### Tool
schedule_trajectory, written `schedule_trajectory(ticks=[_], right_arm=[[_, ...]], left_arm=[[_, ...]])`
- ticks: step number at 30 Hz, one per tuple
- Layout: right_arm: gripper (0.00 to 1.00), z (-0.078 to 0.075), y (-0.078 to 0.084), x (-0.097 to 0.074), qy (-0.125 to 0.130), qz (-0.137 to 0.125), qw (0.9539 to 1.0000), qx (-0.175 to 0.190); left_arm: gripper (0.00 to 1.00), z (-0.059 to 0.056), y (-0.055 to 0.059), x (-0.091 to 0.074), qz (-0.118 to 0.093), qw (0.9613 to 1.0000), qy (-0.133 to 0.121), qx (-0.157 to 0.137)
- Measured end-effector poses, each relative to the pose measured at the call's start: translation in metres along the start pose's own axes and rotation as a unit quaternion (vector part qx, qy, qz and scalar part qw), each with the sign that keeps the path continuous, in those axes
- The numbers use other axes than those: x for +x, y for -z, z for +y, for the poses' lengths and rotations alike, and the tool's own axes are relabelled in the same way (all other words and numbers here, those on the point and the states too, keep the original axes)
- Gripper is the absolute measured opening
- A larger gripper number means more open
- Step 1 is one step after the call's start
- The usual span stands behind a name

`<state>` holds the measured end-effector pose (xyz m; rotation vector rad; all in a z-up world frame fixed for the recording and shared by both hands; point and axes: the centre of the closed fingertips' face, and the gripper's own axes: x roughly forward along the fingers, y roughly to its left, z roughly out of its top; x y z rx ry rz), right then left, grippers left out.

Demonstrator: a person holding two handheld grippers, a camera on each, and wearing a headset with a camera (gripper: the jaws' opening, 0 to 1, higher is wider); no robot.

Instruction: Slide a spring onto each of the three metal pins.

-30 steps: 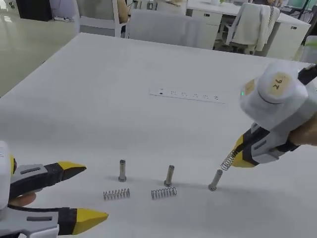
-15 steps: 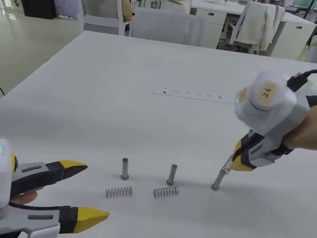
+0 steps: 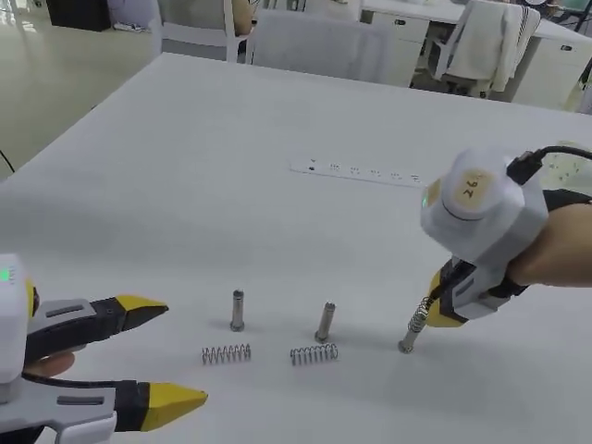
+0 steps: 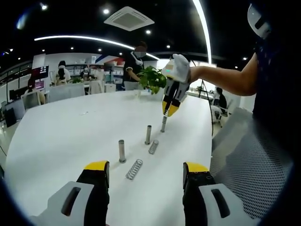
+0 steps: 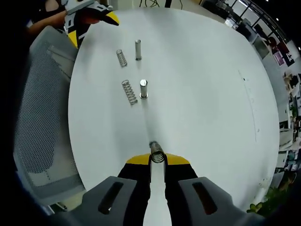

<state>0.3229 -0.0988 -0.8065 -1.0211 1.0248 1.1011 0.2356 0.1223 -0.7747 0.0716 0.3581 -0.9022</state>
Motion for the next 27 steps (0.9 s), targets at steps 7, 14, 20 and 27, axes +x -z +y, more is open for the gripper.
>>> schedule_trajectory(ticks=[7,14,20,27], right_arm=[[0.08,0.001,0.003,0.012,-0.006,0.004,0.9999,0.008],[0.08,0.003,0.006,0.022,-0.008,0.010,0.9999,0.011],[0.08,0.005,0.009,0.028,-0.011,0.017,0.9997,0.009],[0.09,0.004,0.009,0.027,-0.014,0.012,0.9997,0.015]], left_arm=[[0.58,0.000,0.000,0.001,0.000,1.0000,0.001,0.000],[0.58,0.000,0.000,0.001,0.002,1.0000,0.002,0.001],[0.58,0.001,-0.001,0.001,0.001,1.0000,0.002,0.001],[0.58,0.001,-0.001,0.000,0.002,1.0000,0.002,0.002]])
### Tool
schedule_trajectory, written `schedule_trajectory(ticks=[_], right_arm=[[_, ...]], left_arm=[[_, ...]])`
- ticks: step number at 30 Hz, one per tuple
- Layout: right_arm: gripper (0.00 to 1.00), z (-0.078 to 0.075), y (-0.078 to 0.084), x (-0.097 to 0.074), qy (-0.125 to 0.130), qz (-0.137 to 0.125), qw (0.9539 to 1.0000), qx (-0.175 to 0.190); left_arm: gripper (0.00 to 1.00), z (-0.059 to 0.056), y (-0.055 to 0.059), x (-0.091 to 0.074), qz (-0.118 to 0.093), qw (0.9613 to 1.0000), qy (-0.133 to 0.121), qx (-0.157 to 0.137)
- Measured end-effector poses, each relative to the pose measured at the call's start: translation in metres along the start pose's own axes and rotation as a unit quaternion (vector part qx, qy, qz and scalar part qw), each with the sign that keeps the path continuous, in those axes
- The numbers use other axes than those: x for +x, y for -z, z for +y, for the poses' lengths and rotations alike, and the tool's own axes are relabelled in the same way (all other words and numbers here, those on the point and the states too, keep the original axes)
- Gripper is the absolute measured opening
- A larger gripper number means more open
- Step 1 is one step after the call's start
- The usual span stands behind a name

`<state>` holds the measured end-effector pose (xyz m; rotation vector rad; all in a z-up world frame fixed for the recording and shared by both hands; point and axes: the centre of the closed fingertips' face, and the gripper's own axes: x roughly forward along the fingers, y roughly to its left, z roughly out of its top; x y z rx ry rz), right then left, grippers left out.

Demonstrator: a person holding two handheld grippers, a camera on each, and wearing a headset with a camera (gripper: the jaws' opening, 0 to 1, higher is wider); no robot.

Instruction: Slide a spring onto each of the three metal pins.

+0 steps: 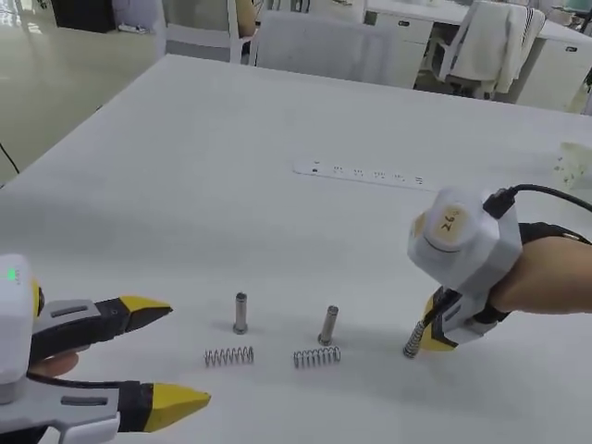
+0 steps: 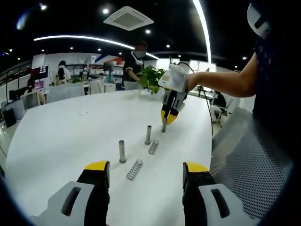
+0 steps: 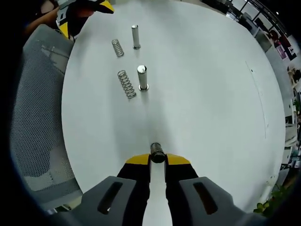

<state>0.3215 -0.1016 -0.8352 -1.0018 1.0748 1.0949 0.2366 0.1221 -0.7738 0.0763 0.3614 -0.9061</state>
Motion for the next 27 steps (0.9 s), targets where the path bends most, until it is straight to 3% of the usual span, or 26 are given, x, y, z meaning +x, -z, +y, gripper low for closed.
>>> schedule_trajectory(ticks=[7,16,20,27], right_arm=[[0.13,0.002,0.000,0.000,-0.004,-0.005,1.0000,0.002],[0.20,-0.003,-0.006,-0.011,0.011,-0.020,0.9997,0.001],[0.25,0.001,-0.018,-0.016,0.010,-0.038,0.9992,-0.010],[0.24,0.012,-0.045,-0.022,-0.001,-0.068,0.9971,-0.034]], left_arm=[[0.58,0.000,-0.003,0.000,-0.001,1.0000,0.000,0.001],[0.58,0.000,-0.003,-0.001,-0.001,1.0000,-0.001,0.002],[0.58,-0.001,-0.003,-0.001,-0.002,1.0000,0.001,0.003],[0.58,-0.001,-0.003,-0.002,-0.003,1.0000,0.000,0.003]])
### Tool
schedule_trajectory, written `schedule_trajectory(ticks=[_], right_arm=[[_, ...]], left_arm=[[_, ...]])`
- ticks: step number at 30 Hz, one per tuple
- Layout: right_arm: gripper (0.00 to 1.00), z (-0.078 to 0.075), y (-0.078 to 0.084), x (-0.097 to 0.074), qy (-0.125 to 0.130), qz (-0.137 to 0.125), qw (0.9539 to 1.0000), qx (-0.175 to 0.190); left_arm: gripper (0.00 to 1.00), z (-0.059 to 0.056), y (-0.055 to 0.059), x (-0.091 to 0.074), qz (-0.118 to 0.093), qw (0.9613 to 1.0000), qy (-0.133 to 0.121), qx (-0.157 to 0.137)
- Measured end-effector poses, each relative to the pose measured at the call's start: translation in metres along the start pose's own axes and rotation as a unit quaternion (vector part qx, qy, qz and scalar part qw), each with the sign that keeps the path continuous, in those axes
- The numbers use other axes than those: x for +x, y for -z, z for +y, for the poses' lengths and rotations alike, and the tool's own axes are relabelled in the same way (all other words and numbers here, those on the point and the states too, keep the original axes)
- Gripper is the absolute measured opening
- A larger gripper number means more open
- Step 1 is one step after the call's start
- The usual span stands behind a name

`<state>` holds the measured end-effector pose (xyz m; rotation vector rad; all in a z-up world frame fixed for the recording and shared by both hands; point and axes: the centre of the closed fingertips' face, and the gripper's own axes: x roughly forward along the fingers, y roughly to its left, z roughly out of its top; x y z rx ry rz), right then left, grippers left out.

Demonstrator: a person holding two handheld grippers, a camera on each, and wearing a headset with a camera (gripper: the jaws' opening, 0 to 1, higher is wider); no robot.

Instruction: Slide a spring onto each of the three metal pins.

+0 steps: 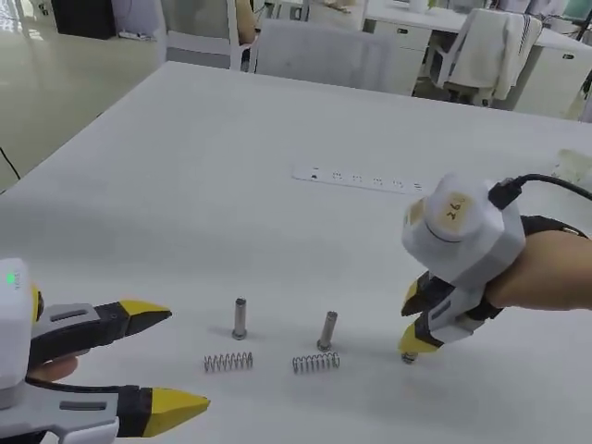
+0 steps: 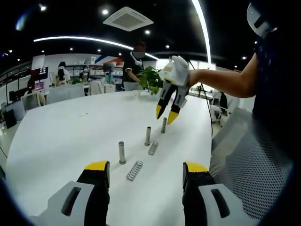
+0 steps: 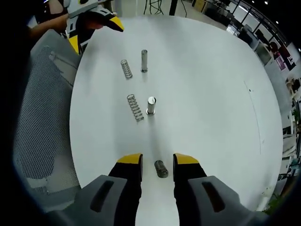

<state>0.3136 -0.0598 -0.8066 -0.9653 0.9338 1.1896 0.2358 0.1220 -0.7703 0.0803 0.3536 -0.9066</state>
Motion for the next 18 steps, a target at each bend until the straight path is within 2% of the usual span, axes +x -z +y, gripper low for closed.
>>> schedule_trajectory(ticks=[5,10,18], right_arm=[[0.22,0.009,-0.014,0.003,-0.011,-0.008,0.9997,-0.020],[0.20,0.019,-0.026,0.013,-0.022,-0.008,0.9988,-0.043],[0.18,0.027,-0.036,0.032,-0.034,-0.011,0.9978,-0.055]], left_arm=[[0.57,0.000,0.000,-0.001,0.000,1.0000,-0.001,0.000],[0.57,-0.001,-0.001,-0.002,-0.001,1.0000,-0.002,0.001],[0.57,-0.002,0.002,-0.003,-0.001,1.0000,-0.003,-0.001]])
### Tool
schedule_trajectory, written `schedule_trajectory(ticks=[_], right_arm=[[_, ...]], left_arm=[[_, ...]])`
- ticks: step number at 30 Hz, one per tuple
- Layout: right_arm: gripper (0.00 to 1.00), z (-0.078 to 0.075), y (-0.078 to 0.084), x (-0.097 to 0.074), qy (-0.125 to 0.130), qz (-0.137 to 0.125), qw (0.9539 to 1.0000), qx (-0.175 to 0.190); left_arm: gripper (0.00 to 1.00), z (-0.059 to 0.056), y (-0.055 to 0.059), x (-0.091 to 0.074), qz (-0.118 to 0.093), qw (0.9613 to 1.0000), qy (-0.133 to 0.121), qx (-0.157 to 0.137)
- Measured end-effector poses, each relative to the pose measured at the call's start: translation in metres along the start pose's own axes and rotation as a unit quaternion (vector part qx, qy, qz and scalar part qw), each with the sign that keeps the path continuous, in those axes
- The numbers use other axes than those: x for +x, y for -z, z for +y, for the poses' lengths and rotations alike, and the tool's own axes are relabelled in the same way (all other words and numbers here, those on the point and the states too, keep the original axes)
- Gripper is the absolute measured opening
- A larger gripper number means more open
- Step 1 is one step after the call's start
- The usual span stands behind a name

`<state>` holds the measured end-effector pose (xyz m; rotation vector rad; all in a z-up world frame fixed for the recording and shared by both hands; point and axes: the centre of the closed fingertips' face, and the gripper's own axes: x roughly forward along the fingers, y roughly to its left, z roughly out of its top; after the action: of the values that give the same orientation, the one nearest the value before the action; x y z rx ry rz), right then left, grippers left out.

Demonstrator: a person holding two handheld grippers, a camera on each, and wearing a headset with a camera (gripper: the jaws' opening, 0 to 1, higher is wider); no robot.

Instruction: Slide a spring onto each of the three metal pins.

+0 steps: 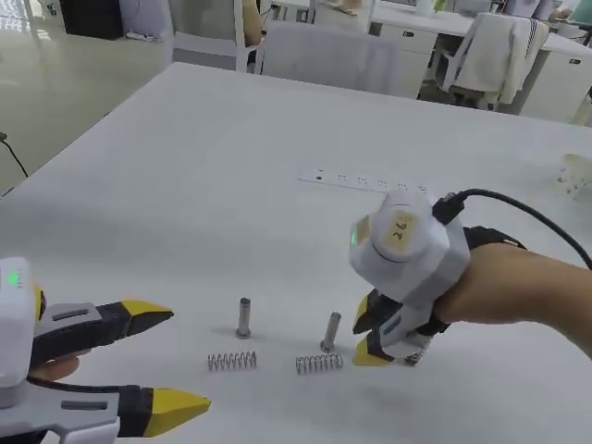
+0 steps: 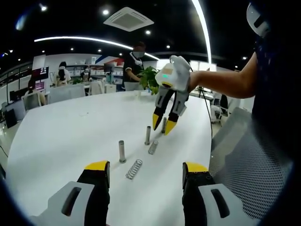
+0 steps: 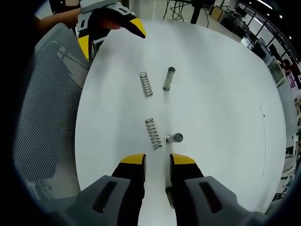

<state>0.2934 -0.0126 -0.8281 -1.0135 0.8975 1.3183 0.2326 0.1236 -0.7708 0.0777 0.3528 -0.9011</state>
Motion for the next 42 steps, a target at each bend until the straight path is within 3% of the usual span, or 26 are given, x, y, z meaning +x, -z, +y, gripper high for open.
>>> schedule_trajectory(ticks=[10,19,25,42], right_arm=[[0.17,0.002,0.001,0.021,-0.003,-0.003,1.0000,0.003],[0.15,0.003,-0.002,0.028,0.001,-0.008,1.0000,0.001],[0.10,0.011,0.001,0.031,-0.011,0.004,0.9999,-0.004],[0.08,0.022,-0.001,0.032,-0.008,0.018,0.9997,-0.017]], left_arm=[[0.57,0.001,0.002,-0.003,0.001,1.0000,-0.003,-0.003],[0.57,0.002,0.004,-0.004,0.003,1.0000,-0.003,-0.005],[0.56,0.002,0.005,-0.004,0.002,1.0000,-0.004,-0.007],[0.56,-0.001,0.003,-0.004,0.001,1.0000,0.000,-0.006]])
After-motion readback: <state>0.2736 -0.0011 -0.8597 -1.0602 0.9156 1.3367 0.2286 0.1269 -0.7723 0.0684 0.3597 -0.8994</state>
